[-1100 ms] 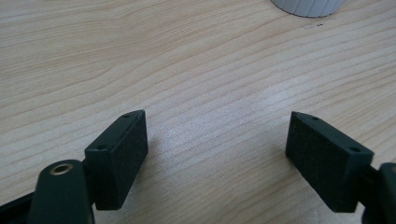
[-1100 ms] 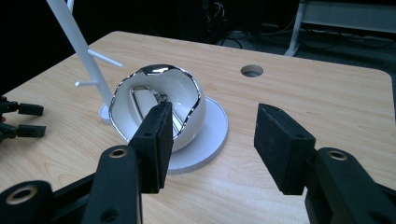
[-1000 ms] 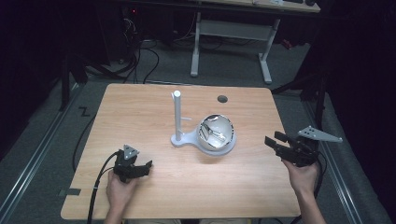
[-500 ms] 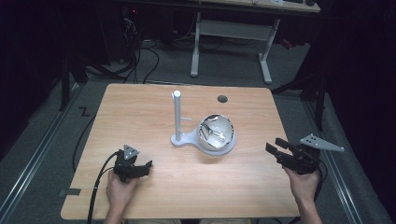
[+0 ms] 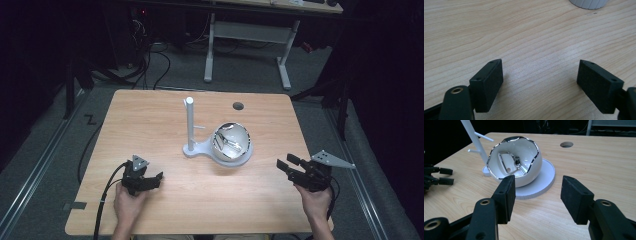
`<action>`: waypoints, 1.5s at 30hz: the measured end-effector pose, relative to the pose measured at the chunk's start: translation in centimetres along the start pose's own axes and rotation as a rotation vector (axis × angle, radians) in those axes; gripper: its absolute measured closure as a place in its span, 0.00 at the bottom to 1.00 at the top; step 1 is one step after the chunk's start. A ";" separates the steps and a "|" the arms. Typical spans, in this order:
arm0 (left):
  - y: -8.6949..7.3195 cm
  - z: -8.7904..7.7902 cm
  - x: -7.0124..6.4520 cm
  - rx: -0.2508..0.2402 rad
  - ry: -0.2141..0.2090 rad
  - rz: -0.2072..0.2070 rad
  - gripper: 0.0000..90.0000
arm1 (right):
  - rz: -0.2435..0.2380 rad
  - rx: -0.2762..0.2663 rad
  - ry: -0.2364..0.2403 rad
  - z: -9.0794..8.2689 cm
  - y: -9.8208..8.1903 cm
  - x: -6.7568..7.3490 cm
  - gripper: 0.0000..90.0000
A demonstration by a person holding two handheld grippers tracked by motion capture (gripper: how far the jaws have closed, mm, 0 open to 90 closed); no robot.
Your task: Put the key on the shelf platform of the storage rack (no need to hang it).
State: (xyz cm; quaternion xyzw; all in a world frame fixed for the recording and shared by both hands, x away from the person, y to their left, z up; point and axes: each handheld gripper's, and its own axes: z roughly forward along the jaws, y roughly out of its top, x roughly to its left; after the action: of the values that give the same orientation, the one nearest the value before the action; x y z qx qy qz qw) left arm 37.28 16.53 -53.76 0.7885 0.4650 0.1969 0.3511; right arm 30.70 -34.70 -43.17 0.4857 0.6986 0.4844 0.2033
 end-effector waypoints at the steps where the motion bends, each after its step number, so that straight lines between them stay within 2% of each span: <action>1: 0.0 0.0 0.0 0.000 0.000 0.000 0.24 | 0.000 0.000 0.000 0.0 0.0 0.0 0.51; 20: 0.0 0.0 0.0 0.000 0.000 -0.001 0.24 | -0.001 0.033 -0.018 3.0 -2.2 0.1 0.51; 26: 0.0 0.0 0.0 0.000 0.000 0.000 0.24 | 0.008 0.055 -0.021 4.1 -2.9 -0.1 0.51; 31: 0.0 0.0 0.0 0.000 0.000 0.000 0.24 | -0.001 0.077 -0.027 4.8 -3.5 -0.3 0.51; 45: 0.0 0.0 0.0 0.000 0.001 -0.001 0.24 | -0.010 0.141 -0.079 6.8 -4.6 -1.1 0.51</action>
State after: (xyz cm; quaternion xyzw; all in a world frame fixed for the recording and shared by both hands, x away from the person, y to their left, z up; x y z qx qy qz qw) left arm 37.30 16.53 -53.76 0.7883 0.4653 0.1970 0.3510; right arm 34.07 -32.72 -50.45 0.5141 0.7248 0.4135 0.1985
